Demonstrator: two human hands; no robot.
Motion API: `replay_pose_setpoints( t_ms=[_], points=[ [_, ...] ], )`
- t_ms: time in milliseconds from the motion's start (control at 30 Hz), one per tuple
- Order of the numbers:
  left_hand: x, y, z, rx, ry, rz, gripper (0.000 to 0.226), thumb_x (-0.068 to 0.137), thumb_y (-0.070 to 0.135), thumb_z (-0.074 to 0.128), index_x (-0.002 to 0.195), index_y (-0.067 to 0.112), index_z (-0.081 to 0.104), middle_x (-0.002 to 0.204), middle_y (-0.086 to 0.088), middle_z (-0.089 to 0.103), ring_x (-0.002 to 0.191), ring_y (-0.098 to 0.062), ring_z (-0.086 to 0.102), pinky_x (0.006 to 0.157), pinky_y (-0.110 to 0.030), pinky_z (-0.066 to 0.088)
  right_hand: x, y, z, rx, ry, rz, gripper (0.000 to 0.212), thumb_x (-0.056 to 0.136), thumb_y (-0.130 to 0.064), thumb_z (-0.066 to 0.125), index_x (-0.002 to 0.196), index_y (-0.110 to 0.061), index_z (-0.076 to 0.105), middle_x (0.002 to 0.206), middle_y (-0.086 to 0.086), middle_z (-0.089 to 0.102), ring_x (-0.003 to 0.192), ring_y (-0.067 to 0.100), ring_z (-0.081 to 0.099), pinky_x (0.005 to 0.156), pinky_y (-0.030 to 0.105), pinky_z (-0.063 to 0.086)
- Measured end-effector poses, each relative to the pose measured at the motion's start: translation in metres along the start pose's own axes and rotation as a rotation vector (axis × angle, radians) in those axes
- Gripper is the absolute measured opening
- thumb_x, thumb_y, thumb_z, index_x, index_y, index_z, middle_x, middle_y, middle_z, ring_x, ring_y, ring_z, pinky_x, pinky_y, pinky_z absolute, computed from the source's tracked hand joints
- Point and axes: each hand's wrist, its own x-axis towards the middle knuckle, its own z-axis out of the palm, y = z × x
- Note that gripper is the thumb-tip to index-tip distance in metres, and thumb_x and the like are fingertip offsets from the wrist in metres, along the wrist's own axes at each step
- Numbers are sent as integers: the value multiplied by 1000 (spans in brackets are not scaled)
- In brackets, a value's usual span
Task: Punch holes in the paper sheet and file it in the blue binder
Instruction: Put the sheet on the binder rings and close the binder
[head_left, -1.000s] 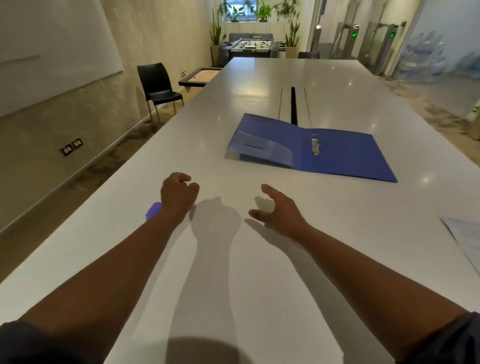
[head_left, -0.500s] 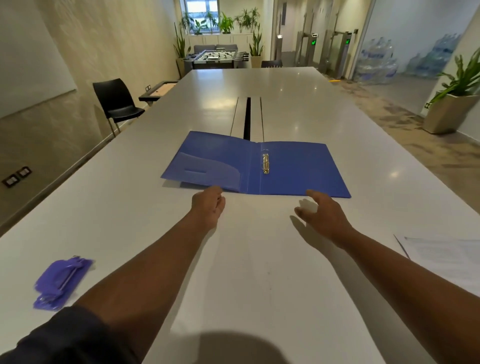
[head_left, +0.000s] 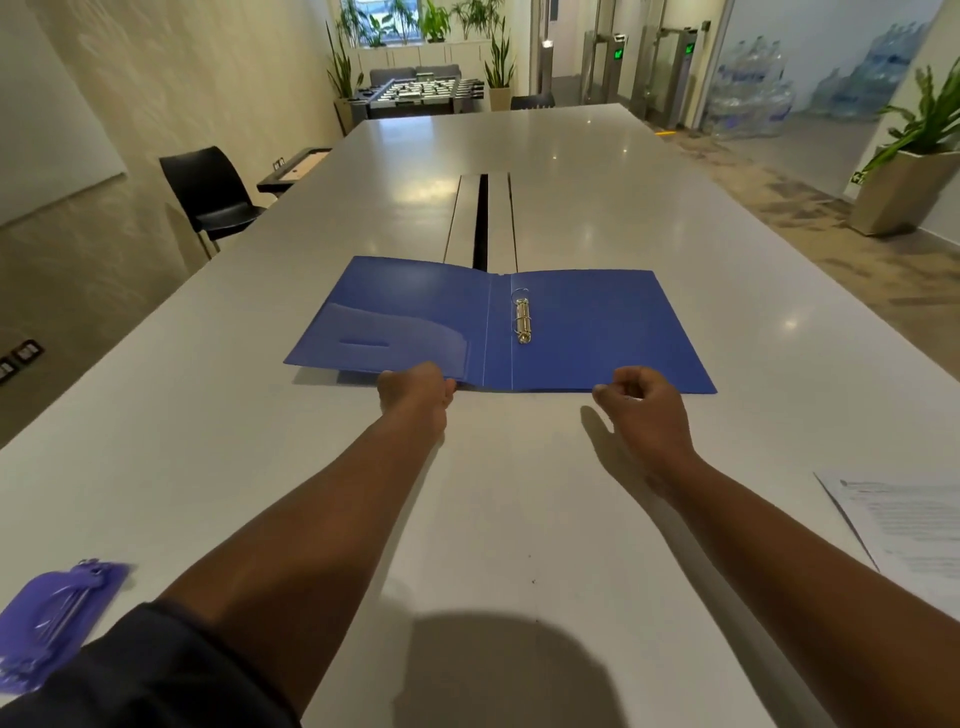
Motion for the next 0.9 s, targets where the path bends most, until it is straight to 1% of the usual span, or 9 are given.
replay_pose_setpoints(
  t_ms=[100,200,367,433,467,533,600,800,900],
  points=[
    [-3,-2,-9,-39,-46,6,40,90,-6,58,130,-3,56,100,-19,68,66,-26,68,56,-27,53,-5,-3,2,161,81,41,52,90,-34,75,136,-19,55,129,2,60,117,23,62,103,49,54],
    [-15,-2,-22,-32,-70,-1,36,91,-6,58,127,-5,58,86,-16,66,59,-23,64,49,-24,50,-14,-9,2,244,184,44,53,91,-33,75,137,-23,52,138,1,52,124,22,56,105,48,53],
    [-54,-9,-58,-17,-110,-19,42,89,-7,58,130,-3,54,68,-11,66,63,-24,63,55,-28,47,-39,-17,-8,292,294,29,37,98,-15,66,134,-15,58,132,2,59,117,16,56,100,31,49],
    [-78,-14,-75,20,-107,-3,29,87,-9,54,116,-4,55,53,-7,64,70,-26,60,59,-32,42,-53,-17,-13,260,291,40,34,98,-8,64,131,-12,61,129,4,63,116,19,60,101,33,51],
    [-92,-16,-84,42,-102,5,28,86,-10,53,114,-5,55,51,-7,62,66,-24,58,59,-33,40,-62,-17,-16,243,282,48,33,97,-4,63,130,-12,63,127,4,64,115,21,61,102,36,52],
    [-111,-23,-103,61,-86,12,36,86,-11,51,121,-8,55,62,-10,57,45,-17,50,54,-29,39,-81,-14,-21,204,253,65,33,96,0,62,127,-10,65,123,5,66,111,20,62,101,37,54],
    [-128,-30,-121,45,-59,8,39,85,-12,50,124,-9,55,77,-12,57,37,-13,45,47,-23,41,-103,-11,-26,166,220,74,32,95,3,62,124,-10,67,118,2,67,106,18,62,100,37,54],
    [-177,-44,-168,46,-32,-5,50,83,-16,45,129,-1,56,98,-17,65,47,-16,50,44,-22,47,-165,6,-43,83,135,87,33,94,3,63,123,-10,69,112,-1,66,105,17,62,102,38,53],
    [-202,-46,-189,49,-30,1,50,84,-18,44,128,2,55,97,-15,66,49,-17,50,45,-22,45,-191,11,-50,51,97,86,34,95,3,64,126,-10,68,117,1,67,109,19,63,104,38,52]
  ],
)
